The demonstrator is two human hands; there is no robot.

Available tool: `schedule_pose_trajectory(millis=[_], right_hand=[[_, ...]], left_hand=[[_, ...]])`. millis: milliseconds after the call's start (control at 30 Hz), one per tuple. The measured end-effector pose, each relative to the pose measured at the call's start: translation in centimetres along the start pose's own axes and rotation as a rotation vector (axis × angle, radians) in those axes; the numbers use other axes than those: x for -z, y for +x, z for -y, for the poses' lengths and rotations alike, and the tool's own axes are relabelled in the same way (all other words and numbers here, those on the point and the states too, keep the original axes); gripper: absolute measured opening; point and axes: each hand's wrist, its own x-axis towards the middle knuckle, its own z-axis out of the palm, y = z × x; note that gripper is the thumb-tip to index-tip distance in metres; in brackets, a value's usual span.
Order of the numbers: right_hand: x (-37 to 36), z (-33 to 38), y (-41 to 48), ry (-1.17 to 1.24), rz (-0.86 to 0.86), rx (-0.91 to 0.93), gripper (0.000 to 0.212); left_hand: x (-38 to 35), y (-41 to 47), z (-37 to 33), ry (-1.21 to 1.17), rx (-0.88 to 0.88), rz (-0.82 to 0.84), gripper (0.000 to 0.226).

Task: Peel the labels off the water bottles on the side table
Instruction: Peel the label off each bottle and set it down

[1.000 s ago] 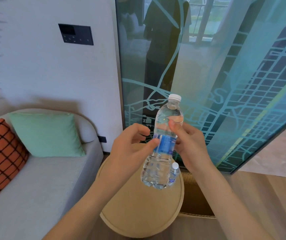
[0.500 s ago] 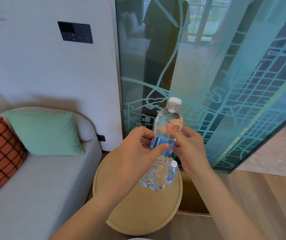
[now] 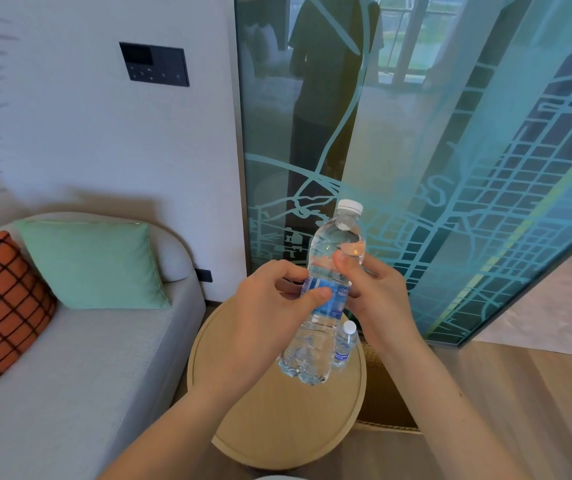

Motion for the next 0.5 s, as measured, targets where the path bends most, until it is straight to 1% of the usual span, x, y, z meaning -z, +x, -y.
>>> schedule_pose_trajectory(millis=[100,267,367,500], right_hand=[[0.1,-0.1,0.0,-0.003,-0.004,0.000,0.033],[0.1,-0.3,0.1,-0.004,-0.021,0.000,0.045],[0.2,-0.7,0.2,-0.016,-0.039,0.009,0.044],[0.2,-1.1,0.2,-0.012,-0.064,0.001,0.043]], left_hand=[[0.1,0.0,0.2,-0.001,0.010,-0.008,0.023],[0.1,0.1,0.4,0.020,0.025,-0.004,0.021],[0.0,0.1,0.6,0.042,0.026,0.007,0.016],[-0.1,0.2,1.0,0.053,0.033,0.010,0.016]])
